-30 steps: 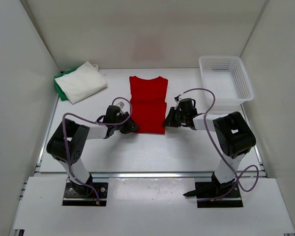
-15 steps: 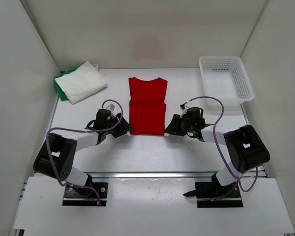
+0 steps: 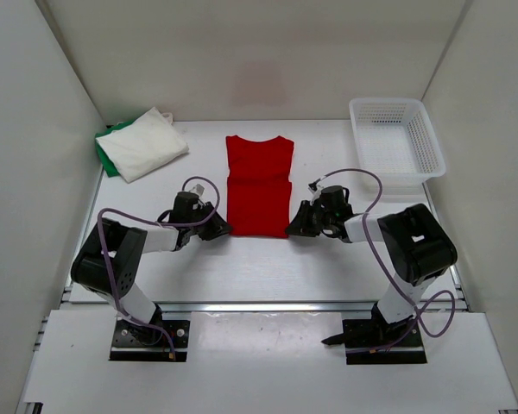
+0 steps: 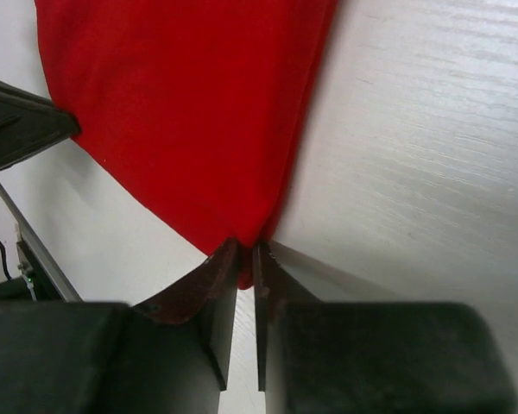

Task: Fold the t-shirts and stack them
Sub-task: Grab one side of the 2/3 rectangular tshirt with both arms

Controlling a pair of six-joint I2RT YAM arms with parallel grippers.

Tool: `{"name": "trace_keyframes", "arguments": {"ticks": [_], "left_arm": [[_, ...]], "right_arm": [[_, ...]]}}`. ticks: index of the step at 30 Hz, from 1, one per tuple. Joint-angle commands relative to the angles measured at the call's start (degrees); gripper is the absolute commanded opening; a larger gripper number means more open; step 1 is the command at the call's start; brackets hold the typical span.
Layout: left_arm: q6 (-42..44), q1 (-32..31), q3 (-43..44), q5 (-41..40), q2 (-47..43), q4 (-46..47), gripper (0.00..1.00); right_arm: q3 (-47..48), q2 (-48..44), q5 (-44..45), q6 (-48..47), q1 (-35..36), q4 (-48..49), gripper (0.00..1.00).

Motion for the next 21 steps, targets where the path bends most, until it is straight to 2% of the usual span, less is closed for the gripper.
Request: {"name": "trace_keyframes", "arguments": {"ticks": [1,2,4,6,10,13,16,18,19,21], "left_arm": [[1.0,-0.5,0.9,-2.0,1.4,-2.3,0.3],[1.2,-0.4,1.1,-2.1,1.3,-2.1,0.23],[1.0,-1.0,1.0,-1.9,1.2,-2.3,0.15],[1.1,-1.8,1.4,-1.3,0.5,-3.7,0.0],[2.6,-3.7,-0.5,-0.1,-4.1,-6.4,0.0],[5.3,-6.5,-4.1,0.3,-10.4,-14.0,0.0],[7.2,-7.6,-11.1,2.2,-21.2,-22.9,0.0],[7.9,-8.0,-14.4,2.6,-32.6,-30.1,0.0],[7.7,-8.0,-14.2,1.2,-36.3,-35.5,0.0],[5.9,-6.9,-11.7,1.5,-45.1,-39.8,0.0]], "right_arm": [[1.5,0.6,-0.8,-0.9,0.0,0.7,0.07],[1.4,0.9,-1.3,-0.3,0.1,1.2,0.0],[0.4,-0.1,-1.5,0.3,0.1,2.0,0.01],[-0.3,-1.4,-1.4,0.4,0.1,1.7,0.0],[-5.1,-6.9,-0.8,0.0,1.6,1.2,0.0],[-10.1,-13.0,1.3,-0.2,4.5,-2.6,0.0],[-15.0,-20.1,4.3,0.0,10.7,-8.4,0.0],[-17.5,-27.0,6.5,1.0,14.4,-13.7,0.0],[-17.9,-28.8,7.8,1.5,15.8,-16.4,0.0],[-16.2,-34.9,9.4,2.0,18.2,-20.1,0.0]]}}
